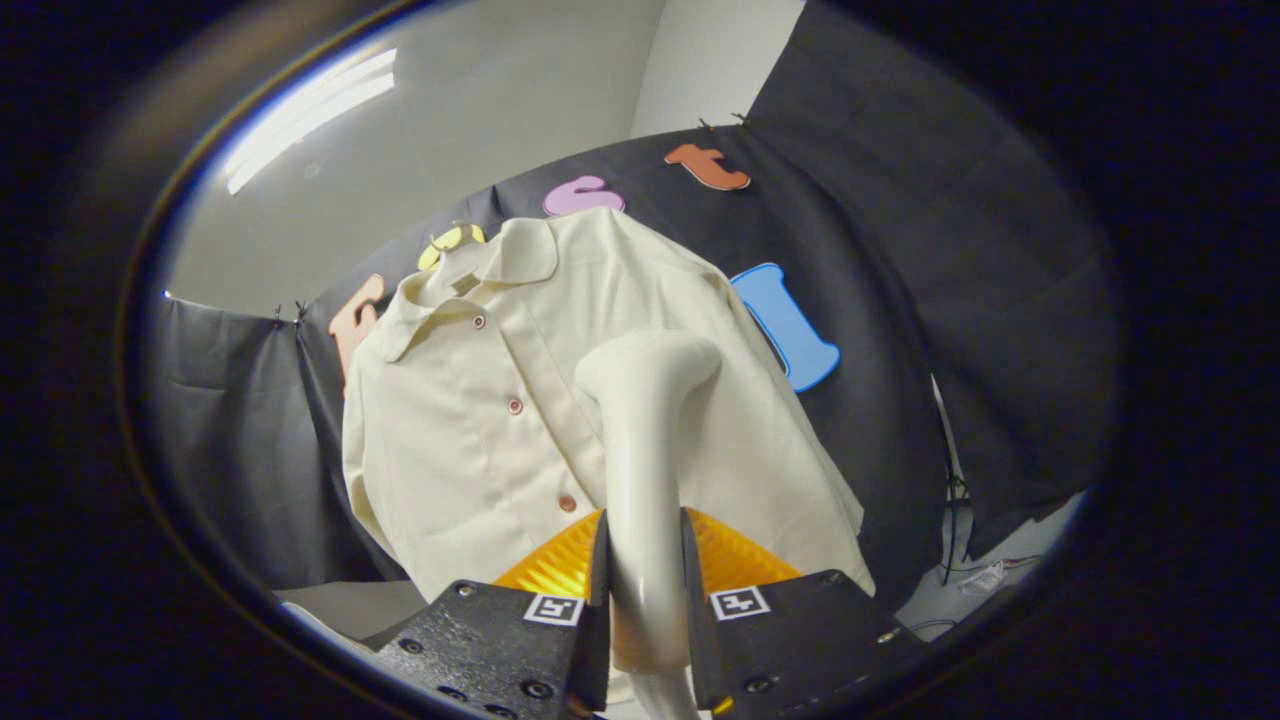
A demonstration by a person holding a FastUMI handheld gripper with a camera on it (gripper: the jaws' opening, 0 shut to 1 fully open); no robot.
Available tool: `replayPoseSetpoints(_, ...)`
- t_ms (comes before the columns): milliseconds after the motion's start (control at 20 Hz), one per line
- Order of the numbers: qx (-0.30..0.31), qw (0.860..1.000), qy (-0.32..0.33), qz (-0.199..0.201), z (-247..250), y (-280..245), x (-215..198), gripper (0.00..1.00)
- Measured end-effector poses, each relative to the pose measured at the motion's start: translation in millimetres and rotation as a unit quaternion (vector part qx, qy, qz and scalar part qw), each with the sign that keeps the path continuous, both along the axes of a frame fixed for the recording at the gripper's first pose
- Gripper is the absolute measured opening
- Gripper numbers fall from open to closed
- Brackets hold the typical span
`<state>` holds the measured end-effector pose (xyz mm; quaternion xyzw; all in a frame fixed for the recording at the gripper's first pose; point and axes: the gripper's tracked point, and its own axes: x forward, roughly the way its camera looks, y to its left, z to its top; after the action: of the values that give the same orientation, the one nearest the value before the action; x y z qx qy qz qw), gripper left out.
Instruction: Iron the clothes twice with a garment steamer, once on the left side and once on the right side.
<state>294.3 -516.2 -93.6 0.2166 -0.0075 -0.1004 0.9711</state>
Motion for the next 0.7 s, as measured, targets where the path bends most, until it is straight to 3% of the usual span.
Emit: replayPoseSetpoints(700,0.046,0.996,0.080,-0.015,-117.2,1.2,-49.5,0.32)
